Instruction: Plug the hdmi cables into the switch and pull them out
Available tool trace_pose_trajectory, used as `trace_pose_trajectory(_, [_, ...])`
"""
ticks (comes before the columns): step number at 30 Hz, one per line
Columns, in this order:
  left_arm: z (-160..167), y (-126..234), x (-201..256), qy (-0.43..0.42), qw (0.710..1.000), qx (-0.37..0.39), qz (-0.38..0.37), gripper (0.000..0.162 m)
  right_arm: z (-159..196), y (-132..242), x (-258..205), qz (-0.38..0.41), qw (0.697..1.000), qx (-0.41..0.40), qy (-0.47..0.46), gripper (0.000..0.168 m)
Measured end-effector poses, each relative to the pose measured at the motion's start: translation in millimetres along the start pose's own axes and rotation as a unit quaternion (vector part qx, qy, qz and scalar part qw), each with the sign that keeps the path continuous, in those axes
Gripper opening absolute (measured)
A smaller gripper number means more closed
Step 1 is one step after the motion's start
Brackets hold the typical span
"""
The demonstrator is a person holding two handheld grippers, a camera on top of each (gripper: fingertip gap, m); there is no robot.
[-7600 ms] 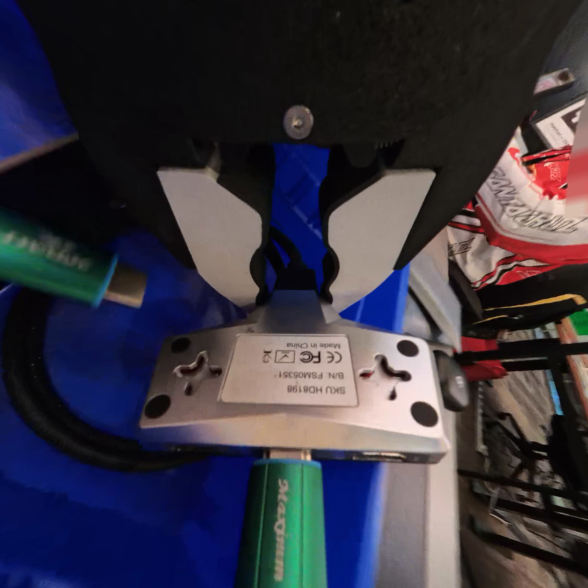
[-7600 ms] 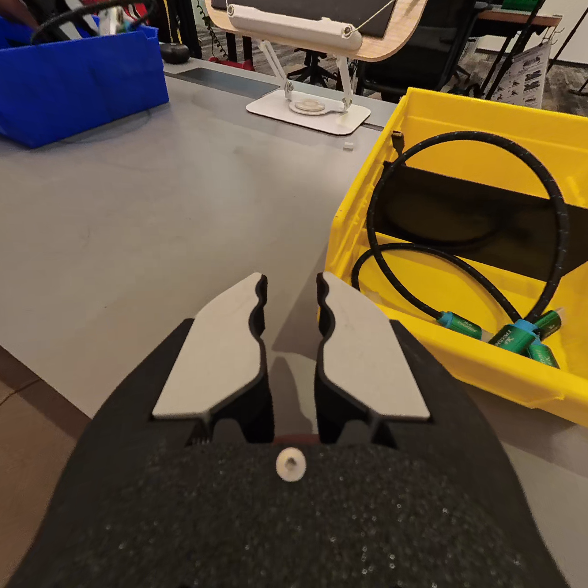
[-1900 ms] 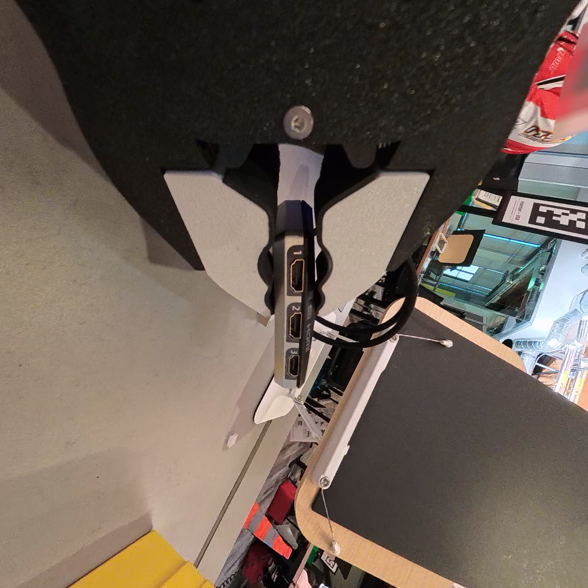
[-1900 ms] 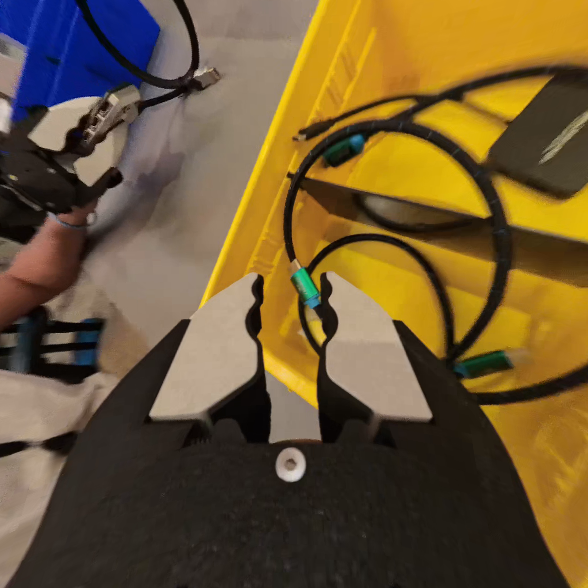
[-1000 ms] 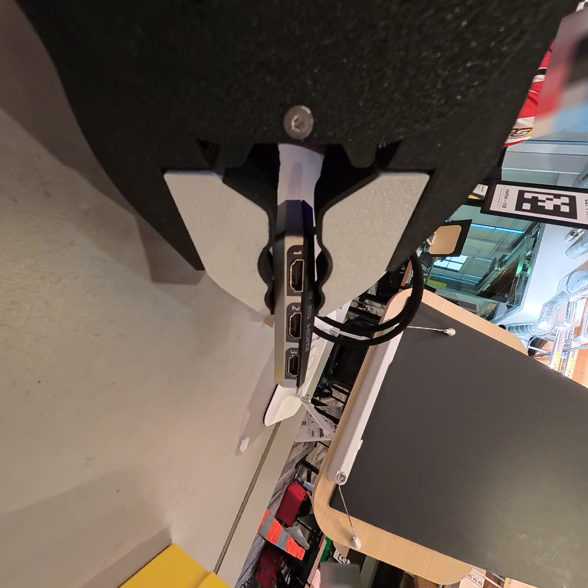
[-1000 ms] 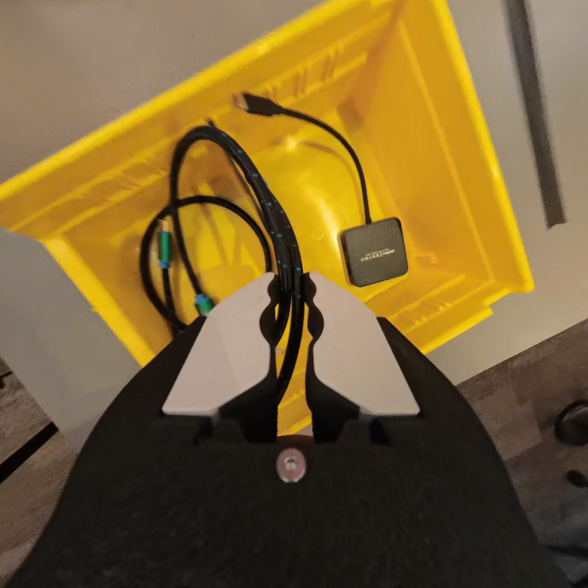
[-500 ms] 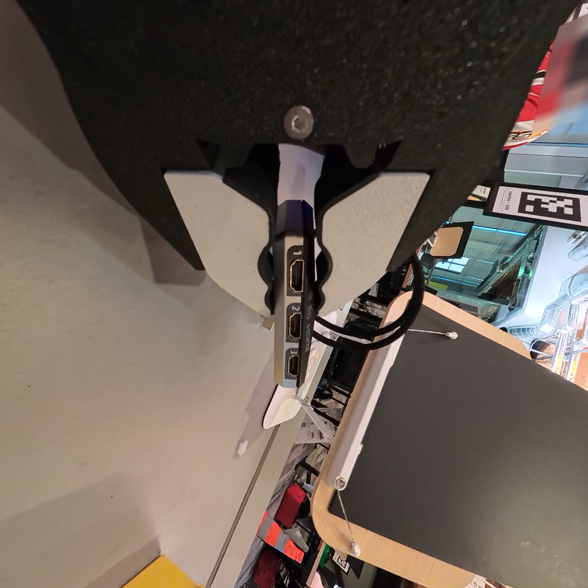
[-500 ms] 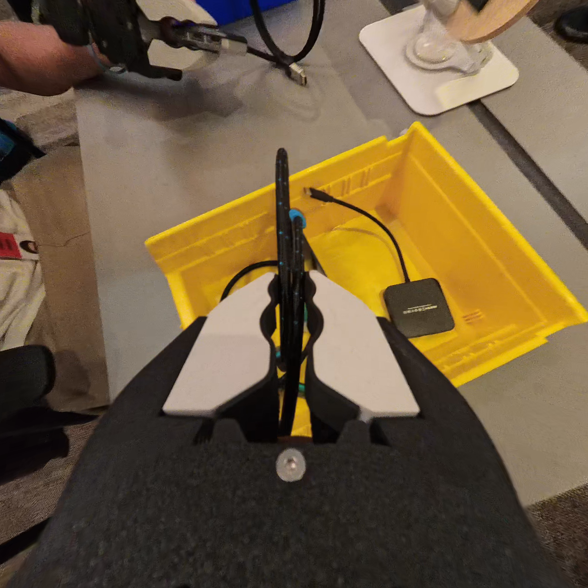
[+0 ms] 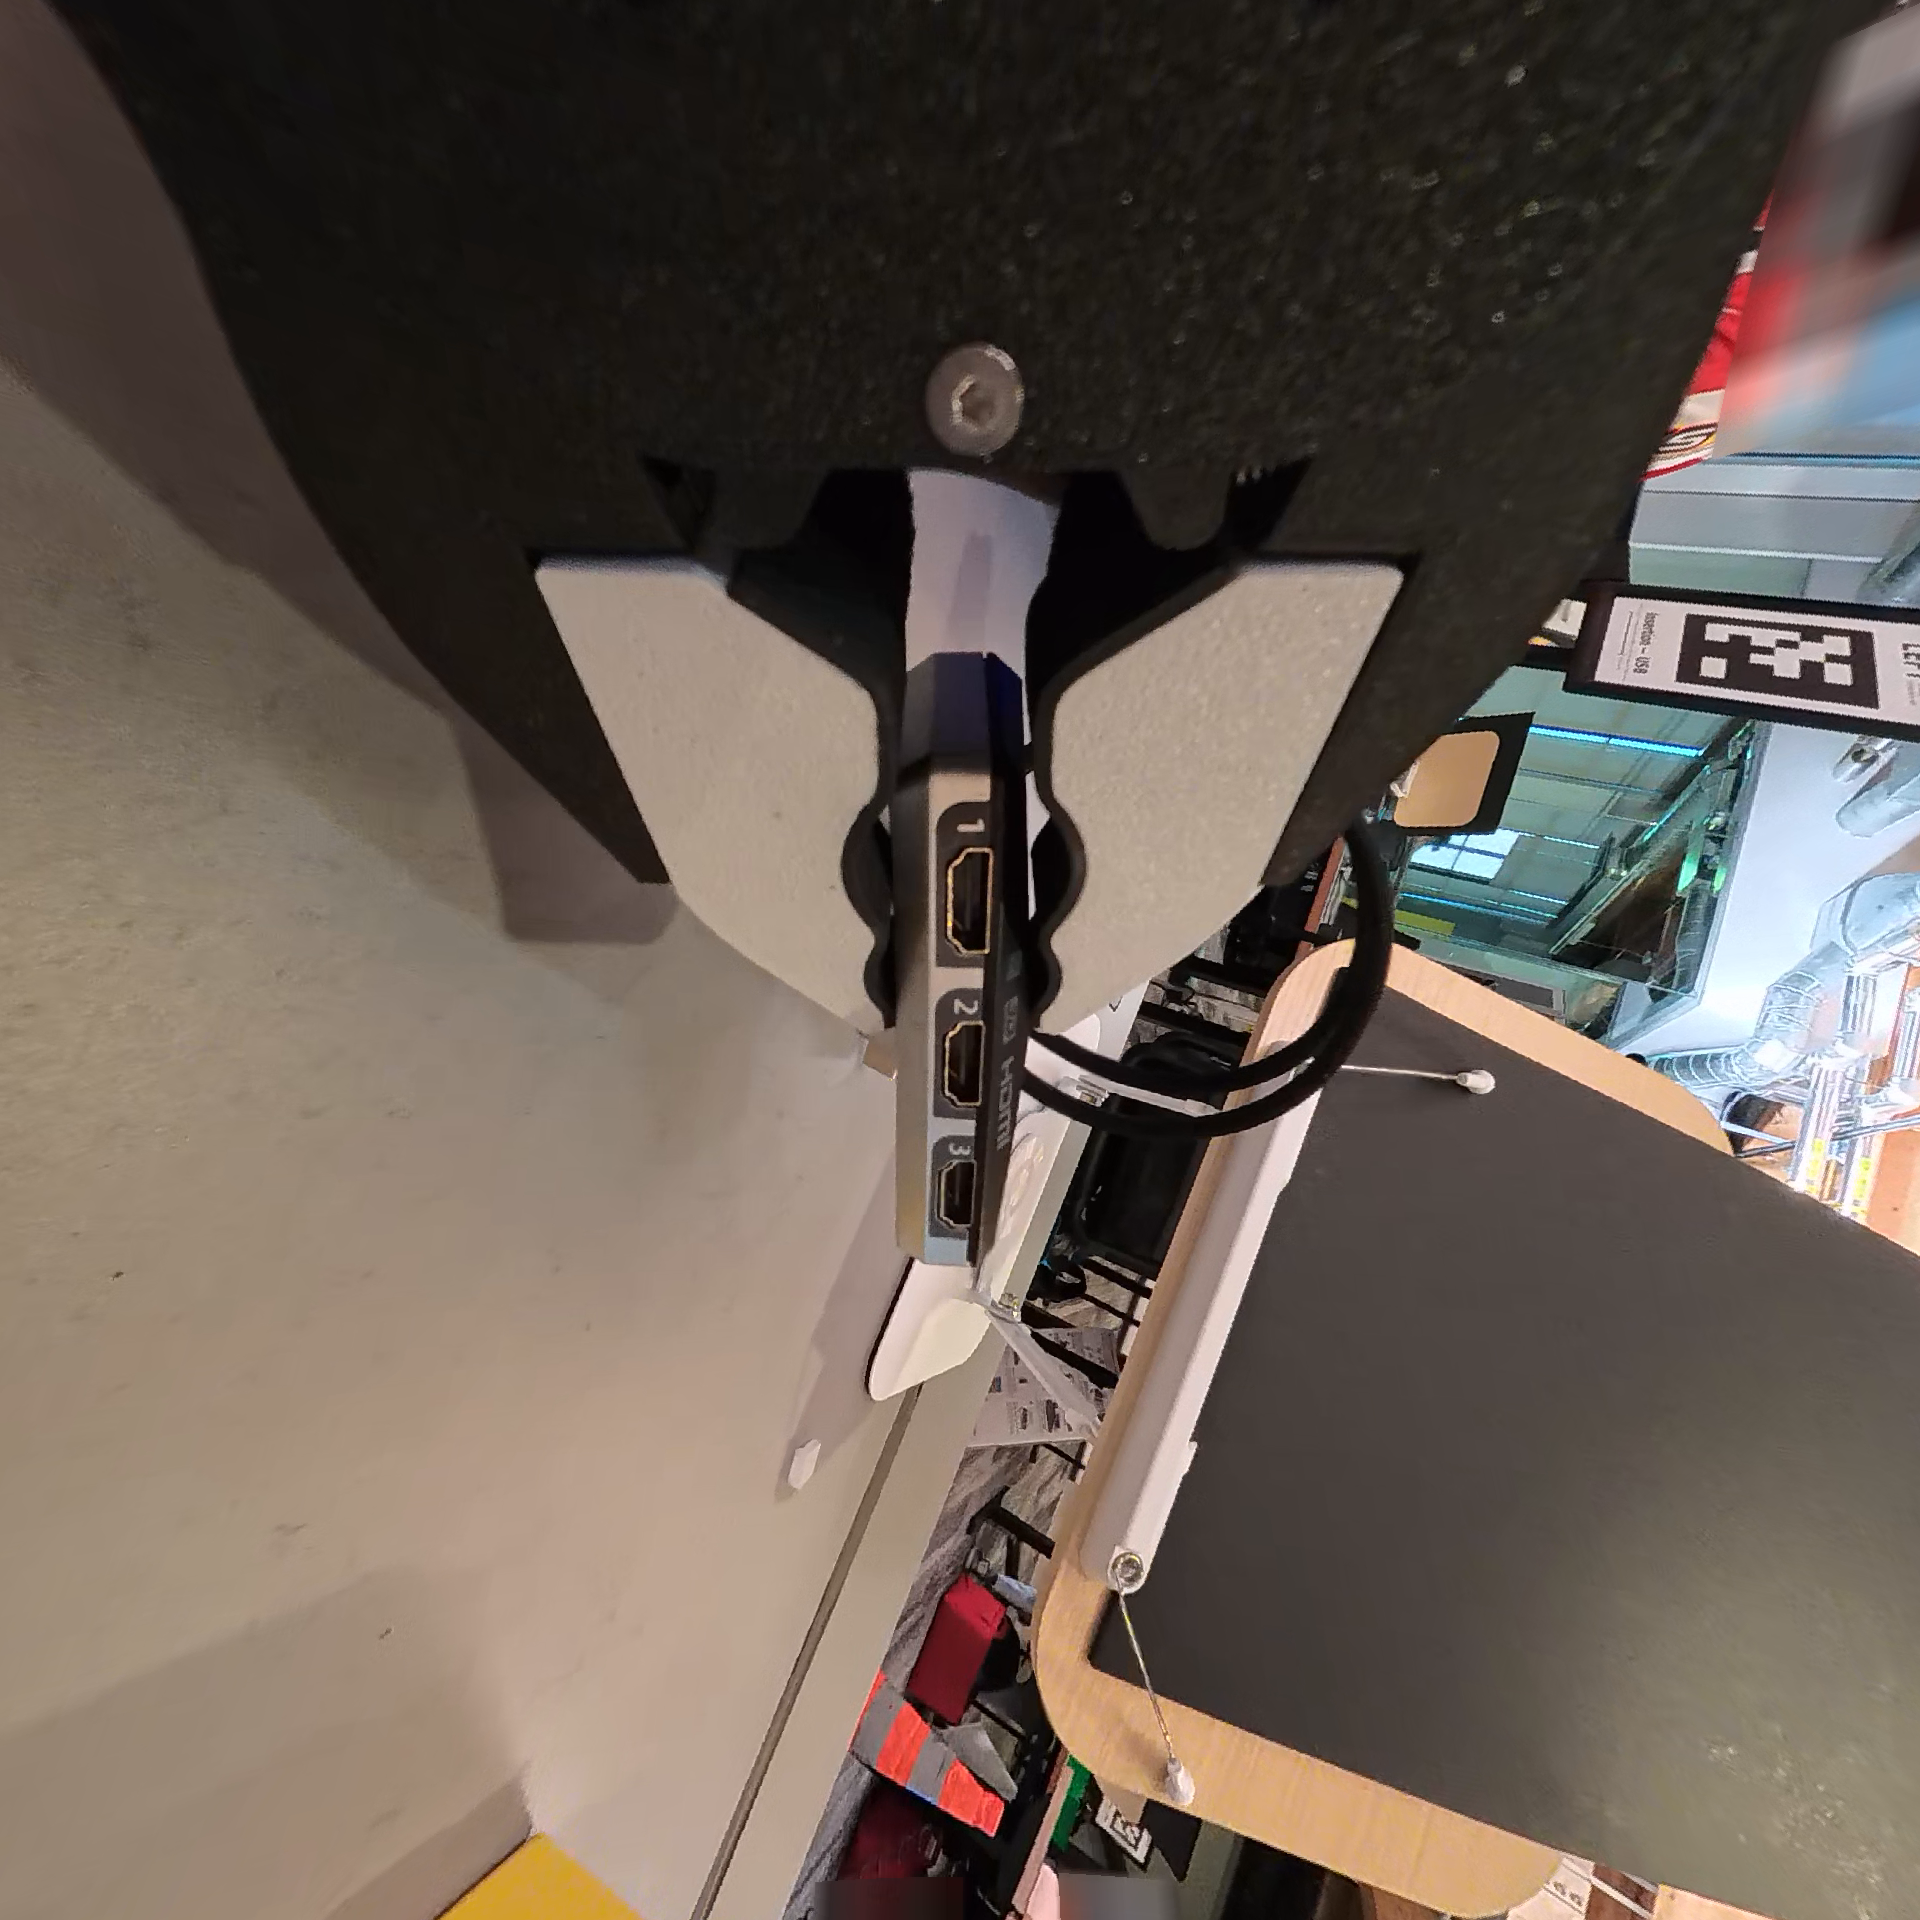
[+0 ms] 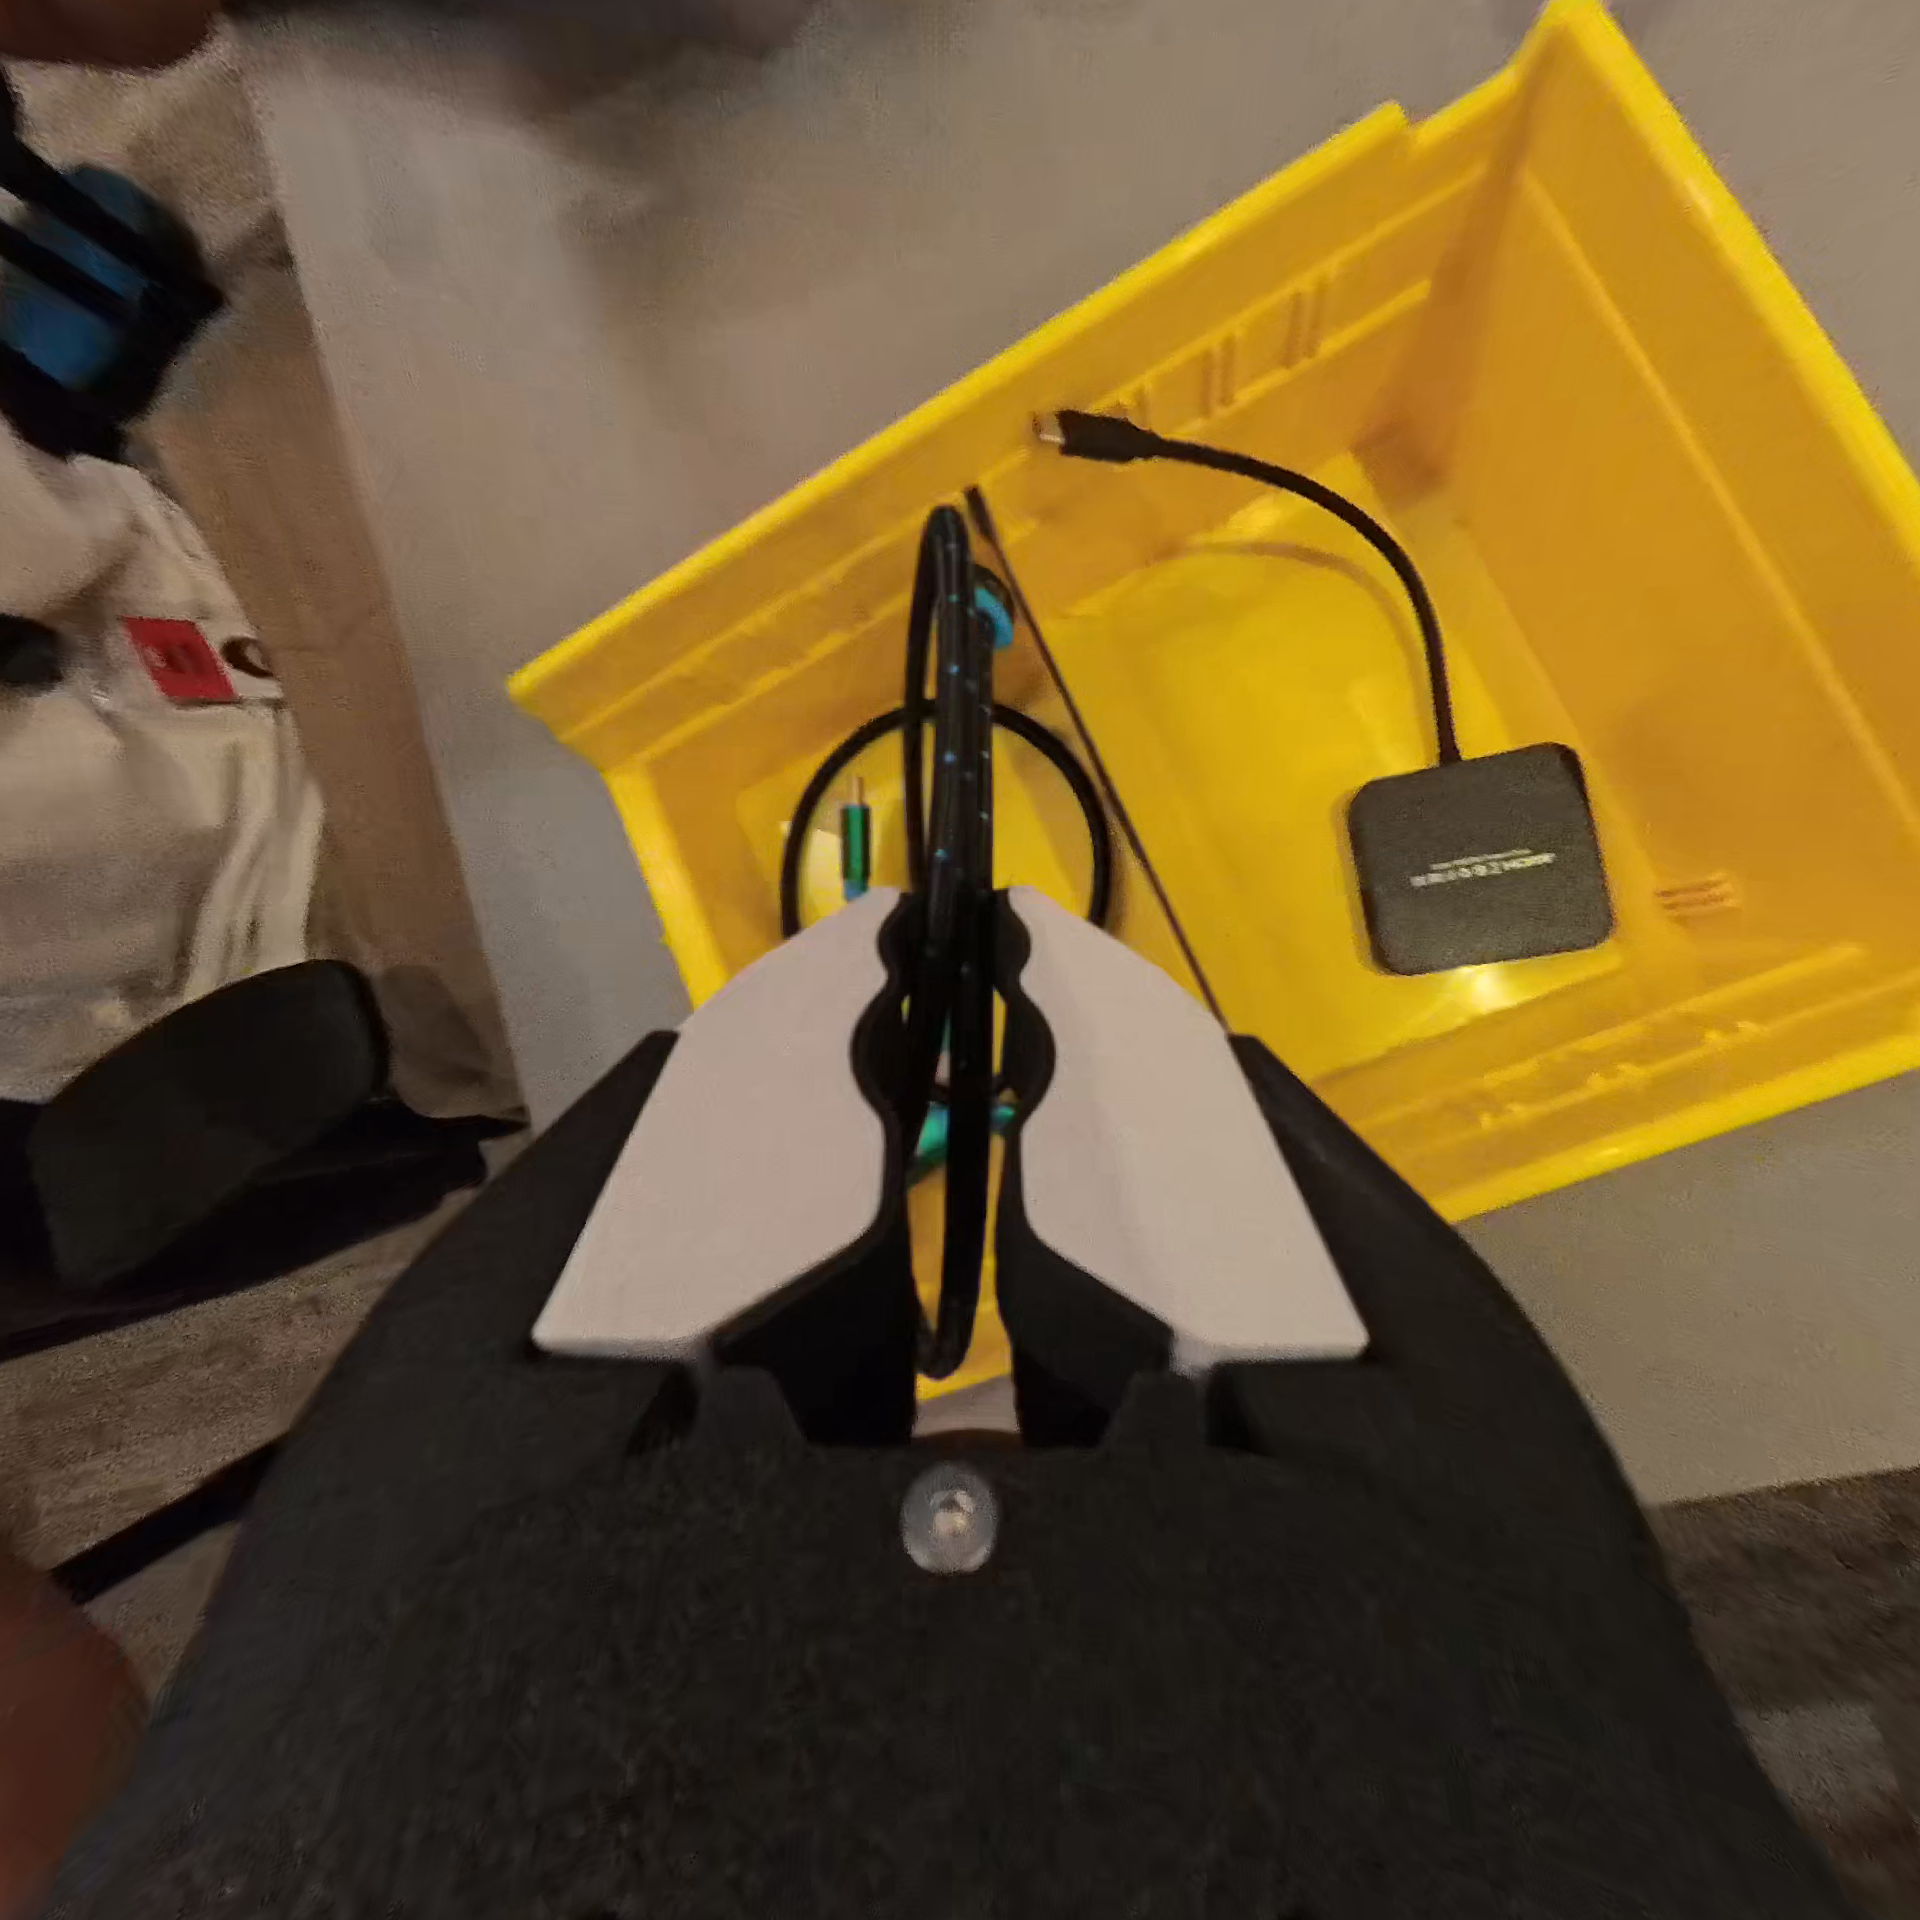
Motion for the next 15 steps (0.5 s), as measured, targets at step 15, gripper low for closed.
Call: trace_pose_trajectory(15, [-0.1,0.7,-0.9,0.0,1.0,-0.001,0.0,0.022,25.6,-35.8,29.4,0.219,0.96,-0.162,0.056,0.054])
Point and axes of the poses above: each gripper's, where its closed fingertips meet, y back along the fingers, z out of its underside, x = y × z across the jaws, the point moved 1 cm from there along y, back along the fingers, and after that the axes turned 7 degrees about y, right-handed, at the moved point
